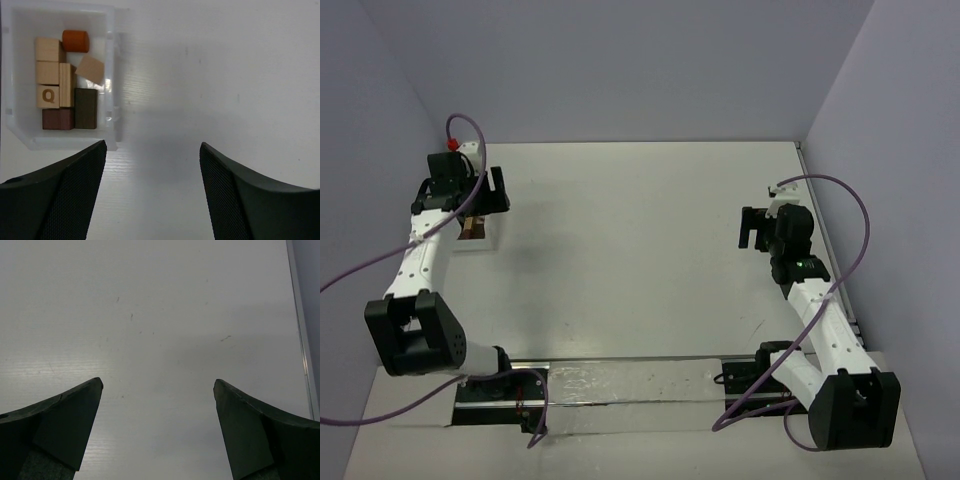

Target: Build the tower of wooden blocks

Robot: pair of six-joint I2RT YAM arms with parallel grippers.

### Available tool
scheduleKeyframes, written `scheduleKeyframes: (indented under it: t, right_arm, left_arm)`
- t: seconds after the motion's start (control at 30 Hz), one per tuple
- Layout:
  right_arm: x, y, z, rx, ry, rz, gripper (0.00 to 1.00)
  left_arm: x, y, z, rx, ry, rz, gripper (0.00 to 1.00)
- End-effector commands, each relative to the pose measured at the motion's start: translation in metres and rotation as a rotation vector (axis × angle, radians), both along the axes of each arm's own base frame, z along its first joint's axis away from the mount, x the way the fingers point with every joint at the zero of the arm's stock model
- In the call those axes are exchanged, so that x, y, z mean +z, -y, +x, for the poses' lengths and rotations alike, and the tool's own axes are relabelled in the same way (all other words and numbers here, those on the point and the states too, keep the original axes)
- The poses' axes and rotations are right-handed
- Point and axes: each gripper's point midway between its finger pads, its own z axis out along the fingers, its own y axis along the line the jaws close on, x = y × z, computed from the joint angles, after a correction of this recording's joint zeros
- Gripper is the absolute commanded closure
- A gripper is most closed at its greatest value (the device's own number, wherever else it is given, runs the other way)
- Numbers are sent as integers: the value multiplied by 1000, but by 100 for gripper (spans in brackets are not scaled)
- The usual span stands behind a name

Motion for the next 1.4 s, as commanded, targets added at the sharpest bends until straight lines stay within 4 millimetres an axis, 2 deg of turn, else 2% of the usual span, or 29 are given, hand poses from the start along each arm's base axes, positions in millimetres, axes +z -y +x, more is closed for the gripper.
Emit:
scheduleKeyframes:
  t: [0.0, 0.1, 0.17, 0.4, 0.47, 0.57, 0.63, 0.73, 0.83, 1.27, 1.37]
  right_arm:
    - [22, 0, 9, -12, 62, -2, 0]
    - [21, -1, 9, -6, 55, 4, 0]
    - [20, -2, 10, -4, 47, 7, 0]
    - [17, -3, 11, 2, 32, 12, 0]
    - [18, -4, 11, 3, 34, 13, 0]
    - [17, -4, 11, 6, 29, 14, 0]
    - [17, -4, 11, 3, 28, 13, 0]
    - [18, -4, 12, 6, 28, 17, 0]
    - [18, -4, 13, 6, 26, 17, 0]
    - [14, -3, 14, -1, 12, 14, 0]
    - [13, -3, 14, -2, 9, 14, 0]
  left_arm:
    - [-2, -35, 6, 101, -50, -67, 20]
    - [-4, -61, 12, 148, -57, -60, 21]
    - [-14, -77, 15, 172, -90, -43, 22]
    - [-22, -118, 30, 191, -121, 42, 30]
    - [-17, -134, 41, 206, -115, 64, 34]
    - [-28, -153, 48, 240, -154, 71, 38]
    - [-27, -163, 58, 256, -155, 87, 40]
    - [-25, -172, 68, 265, -151, 110, 41]
    - [-35, -177, 72, 271, -175, 120, 41]
    - [-94, -172, 77, 206, -267, 81, 45]
    - [-106, -171, 80, 186, -293, 71, 51]
